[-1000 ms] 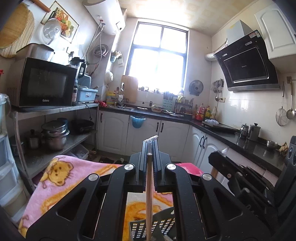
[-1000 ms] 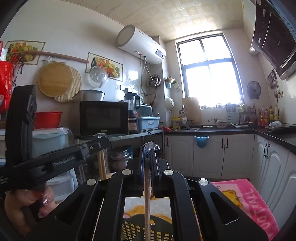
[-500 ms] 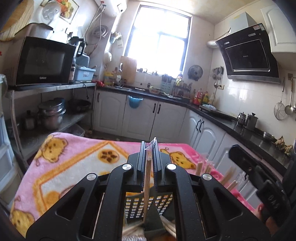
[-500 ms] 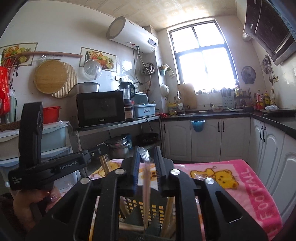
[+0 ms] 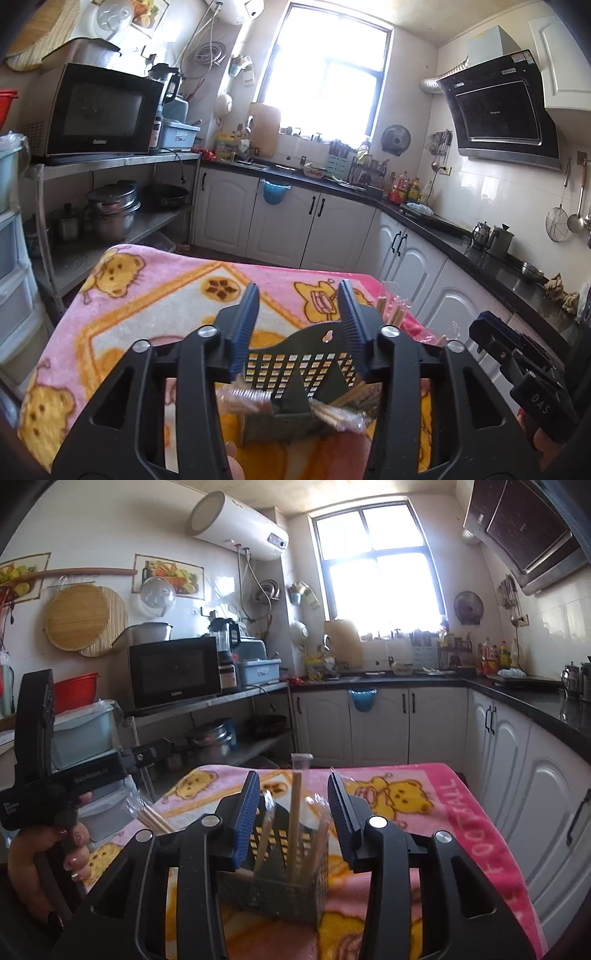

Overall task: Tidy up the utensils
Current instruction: 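Open the left tool over the caddy while the right tool releases its chopstick into it, then withdraw both open tools back from the filled caddy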

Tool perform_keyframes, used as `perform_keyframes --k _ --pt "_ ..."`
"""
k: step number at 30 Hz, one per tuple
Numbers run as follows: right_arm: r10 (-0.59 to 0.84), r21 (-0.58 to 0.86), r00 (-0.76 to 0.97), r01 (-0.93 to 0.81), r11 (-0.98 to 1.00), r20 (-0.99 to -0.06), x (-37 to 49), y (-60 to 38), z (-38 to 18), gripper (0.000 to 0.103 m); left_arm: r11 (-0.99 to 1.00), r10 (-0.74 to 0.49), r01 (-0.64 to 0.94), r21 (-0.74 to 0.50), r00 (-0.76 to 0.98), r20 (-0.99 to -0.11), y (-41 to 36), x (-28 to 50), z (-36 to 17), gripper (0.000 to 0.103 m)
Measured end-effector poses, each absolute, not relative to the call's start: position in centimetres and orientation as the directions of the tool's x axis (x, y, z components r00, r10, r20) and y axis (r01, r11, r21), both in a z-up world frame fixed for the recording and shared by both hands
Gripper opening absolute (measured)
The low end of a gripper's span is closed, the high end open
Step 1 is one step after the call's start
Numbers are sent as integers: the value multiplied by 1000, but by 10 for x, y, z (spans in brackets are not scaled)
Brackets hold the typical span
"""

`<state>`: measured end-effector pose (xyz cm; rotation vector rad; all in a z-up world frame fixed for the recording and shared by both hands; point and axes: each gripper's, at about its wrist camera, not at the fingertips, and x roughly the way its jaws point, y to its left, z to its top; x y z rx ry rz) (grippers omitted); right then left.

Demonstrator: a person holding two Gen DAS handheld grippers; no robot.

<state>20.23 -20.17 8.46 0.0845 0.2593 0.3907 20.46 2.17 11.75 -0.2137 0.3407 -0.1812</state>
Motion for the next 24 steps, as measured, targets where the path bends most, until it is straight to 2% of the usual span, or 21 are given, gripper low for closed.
perform_keyframes --k 4,9,11,14,17,24 --pt "373 135 887 -349 927 -271 195 -207 80 49 958 -214 136 -253 924 -317 26 191 118 53" --pt "356 135 881 -330 934 -310 181 -214 73 61 949 -229 130 -289 910 -344 30 172 112 73" --pt "356 146 876 -325 934 -325 175 -218 69 69 948 -233 127 -293 903 -361 31 165 107 83" --pt "362 154 863 -328 932 -353 166 -224 62 80 948 -239 128 -291 891 -386 26 155 98 91" --pt "349 131 856 -324 937 -382 157 -225 53 86 949 -252 141 -280 877 -410 20 144 88 92" --pt "338 82 834 -337 938 -437 137 -221 30 89 951 -270 152 -268 831 -486 4 130 54 92"
